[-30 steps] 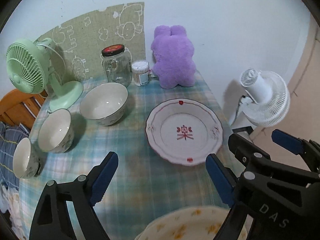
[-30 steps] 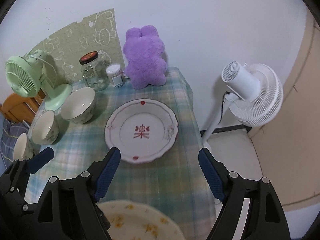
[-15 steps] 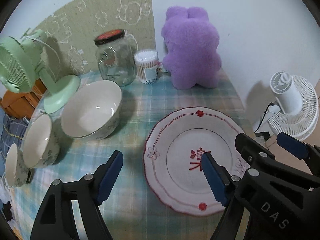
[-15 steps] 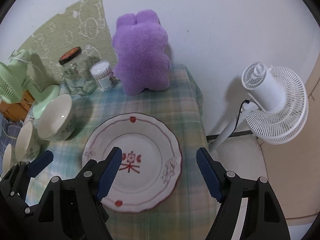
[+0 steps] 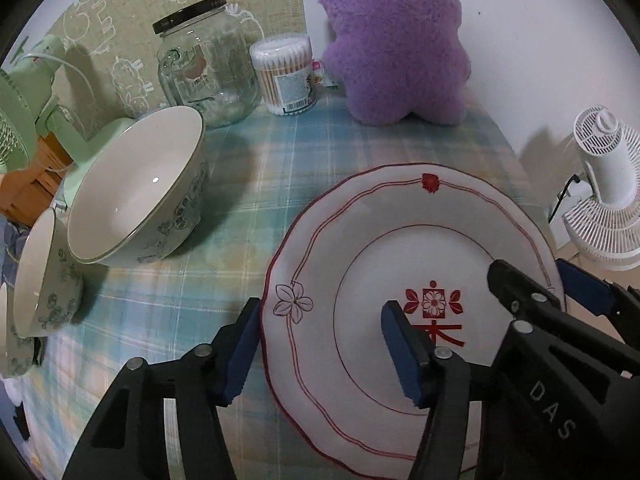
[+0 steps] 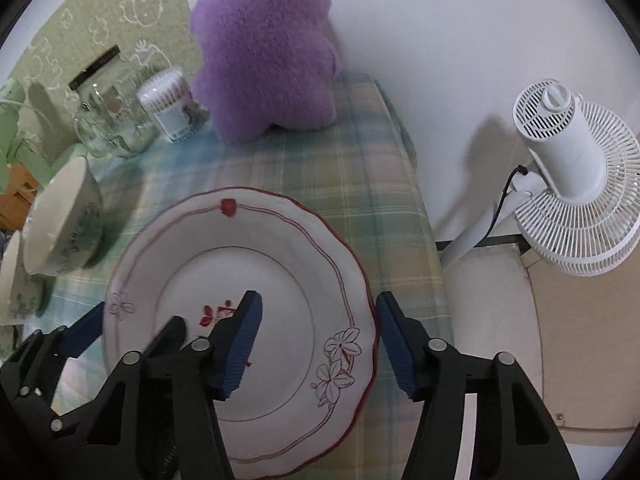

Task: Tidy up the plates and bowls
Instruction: 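Close both grippers on the rim of the red-rimmed white plate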

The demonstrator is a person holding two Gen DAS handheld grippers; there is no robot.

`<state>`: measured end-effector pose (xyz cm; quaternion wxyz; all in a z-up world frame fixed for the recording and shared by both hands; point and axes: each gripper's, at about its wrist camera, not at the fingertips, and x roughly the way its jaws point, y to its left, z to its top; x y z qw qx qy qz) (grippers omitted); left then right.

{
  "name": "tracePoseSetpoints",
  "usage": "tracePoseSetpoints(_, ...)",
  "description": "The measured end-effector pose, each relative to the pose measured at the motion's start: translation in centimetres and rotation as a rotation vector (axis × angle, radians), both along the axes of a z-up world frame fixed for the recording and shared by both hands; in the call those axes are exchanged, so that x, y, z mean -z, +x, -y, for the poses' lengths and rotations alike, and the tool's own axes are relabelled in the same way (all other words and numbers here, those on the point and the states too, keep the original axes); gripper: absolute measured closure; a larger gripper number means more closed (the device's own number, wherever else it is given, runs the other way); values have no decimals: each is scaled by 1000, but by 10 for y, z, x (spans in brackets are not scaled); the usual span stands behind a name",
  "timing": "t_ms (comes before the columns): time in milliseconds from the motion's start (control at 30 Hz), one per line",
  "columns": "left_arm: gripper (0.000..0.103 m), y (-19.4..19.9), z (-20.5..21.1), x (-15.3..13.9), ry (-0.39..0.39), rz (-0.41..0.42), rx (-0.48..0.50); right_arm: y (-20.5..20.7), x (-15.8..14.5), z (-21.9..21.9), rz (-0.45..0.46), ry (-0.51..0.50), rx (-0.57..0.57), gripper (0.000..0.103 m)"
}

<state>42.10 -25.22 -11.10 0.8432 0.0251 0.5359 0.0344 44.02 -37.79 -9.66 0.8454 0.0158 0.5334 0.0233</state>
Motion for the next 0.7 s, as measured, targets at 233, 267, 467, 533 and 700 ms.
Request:
tracePoseSetpoints(233,44,-2,-2,0,-2,-5,0,-1,1,-2,-12,-18,12,48)
tracePoseSetpoints(267,44,-2,-2,-1,-1,-9,3,-1,1,-1,-18,-15,17,48)
tracePoseSetpoints(467,44,-23,-5,-3,9,-52,15,-16,3,-3,-51,-5,19,48)
tracePoseSetpoints(533,44,-32,-8,-4,-2,-71,8,-23,3,-5,-64,-6,16,48)
tracePoseSetpoints(700,44,-38,-12,-1,-7,-78,21,-37,3,-11,-85,-5,10,48)
